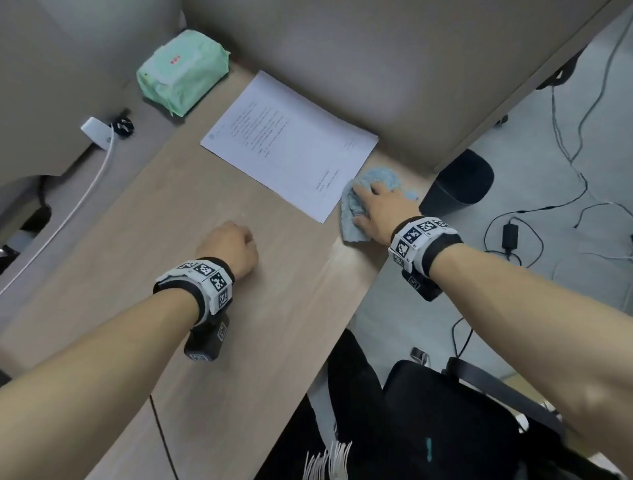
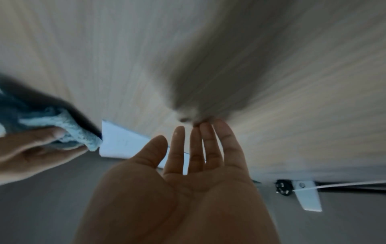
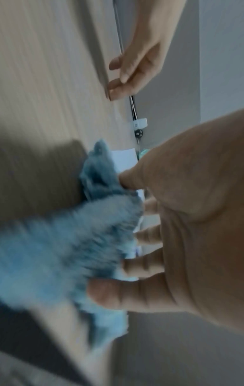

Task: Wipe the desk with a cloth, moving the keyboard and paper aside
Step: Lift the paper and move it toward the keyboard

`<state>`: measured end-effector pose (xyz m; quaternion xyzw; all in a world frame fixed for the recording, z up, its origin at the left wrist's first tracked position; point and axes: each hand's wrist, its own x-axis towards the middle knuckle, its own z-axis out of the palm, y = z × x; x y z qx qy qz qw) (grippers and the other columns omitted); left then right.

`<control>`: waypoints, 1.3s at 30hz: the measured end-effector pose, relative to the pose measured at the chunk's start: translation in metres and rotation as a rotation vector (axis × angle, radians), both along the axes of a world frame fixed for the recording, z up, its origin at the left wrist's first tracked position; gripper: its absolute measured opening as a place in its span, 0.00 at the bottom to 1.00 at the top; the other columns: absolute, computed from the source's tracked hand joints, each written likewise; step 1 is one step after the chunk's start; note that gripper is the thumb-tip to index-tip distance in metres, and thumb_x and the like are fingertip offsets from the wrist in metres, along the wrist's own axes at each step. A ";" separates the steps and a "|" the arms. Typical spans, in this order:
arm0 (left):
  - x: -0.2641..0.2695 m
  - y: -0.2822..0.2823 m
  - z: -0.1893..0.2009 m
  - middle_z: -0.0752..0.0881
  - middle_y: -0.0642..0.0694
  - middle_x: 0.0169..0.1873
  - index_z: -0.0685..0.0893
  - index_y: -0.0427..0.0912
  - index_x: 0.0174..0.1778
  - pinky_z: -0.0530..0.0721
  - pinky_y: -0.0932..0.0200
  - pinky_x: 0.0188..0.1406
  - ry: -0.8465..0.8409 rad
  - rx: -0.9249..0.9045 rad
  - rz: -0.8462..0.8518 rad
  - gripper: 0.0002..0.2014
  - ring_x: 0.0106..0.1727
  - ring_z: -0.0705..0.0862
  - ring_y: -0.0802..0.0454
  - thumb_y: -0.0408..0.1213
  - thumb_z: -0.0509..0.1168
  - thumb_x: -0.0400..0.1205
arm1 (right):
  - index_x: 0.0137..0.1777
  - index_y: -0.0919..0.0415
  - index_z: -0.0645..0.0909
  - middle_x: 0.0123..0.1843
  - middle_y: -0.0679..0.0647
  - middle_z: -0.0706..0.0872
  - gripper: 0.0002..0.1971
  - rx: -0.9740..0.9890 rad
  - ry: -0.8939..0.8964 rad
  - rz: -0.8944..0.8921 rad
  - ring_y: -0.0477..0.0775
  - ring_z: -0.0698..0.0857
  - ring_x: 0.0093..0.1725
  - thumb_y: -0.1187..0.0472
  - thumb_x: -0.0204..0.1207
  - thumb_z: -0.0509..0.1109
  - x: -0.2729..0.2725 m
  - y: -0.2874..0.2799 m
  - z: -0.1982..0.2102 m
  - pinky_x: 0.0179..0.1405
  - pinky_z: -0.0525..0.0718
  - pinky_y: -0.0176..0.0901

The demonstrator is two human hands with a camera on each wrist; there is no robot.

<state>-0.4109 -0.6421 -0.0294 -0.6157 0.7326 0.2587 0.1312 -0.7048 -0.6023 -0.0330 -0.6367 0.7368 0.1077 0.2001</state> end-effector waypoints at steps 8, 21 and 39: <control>-0.042 -0.032 0.009 0.87 0.40 0.34 0.82 0.41 0.38 0.88 0.43 0.45 0.499 0.317 0.725 0.03 0.40 0.87 0.39 0.37 0.66 0.73 | 0.73 0.61 0.72 0.68 0.62 0.76 0.30 -0.114 -0.136 -0.161 0.68 0.80 0.64 0.40 0.80 0.63 -0.033 -0.067 0.030 0.58 0.79 0.57; -0.086 -0.067 0.010 0.83 0.40 0.48 0.79 0.34 0.53 0.86 0.43 0.58 0.819 0.437 1.256 0.08 0.54 0.84 0.43 0.36 0.65 0.84 | 0.62 0.68 0.77 0.65 0.68 0.81 0.16 -0.002 -0.240 -0.287 0.70 0.81 0.64 0.57 0.80 0.64 -0.031 -0.144 0.005 0.55 0.77 0.50; 0.046 -0.032 0.020 0.91 0.42 0.47 0.85 0.38 0.49 0.89 0.49 0.48 0.801 0.248 1.338 0.12 0.46 0.90 0.45 0.43 0.73 0.77 | 0.43 0.68 0.76 0.36 0.64 0.78 0.12 0.058 -0.800 -0.334 0.59 0.76 0.27 0.79 0.67 0.54 0.083 -0.116 0.068 0.19 0.72 0.42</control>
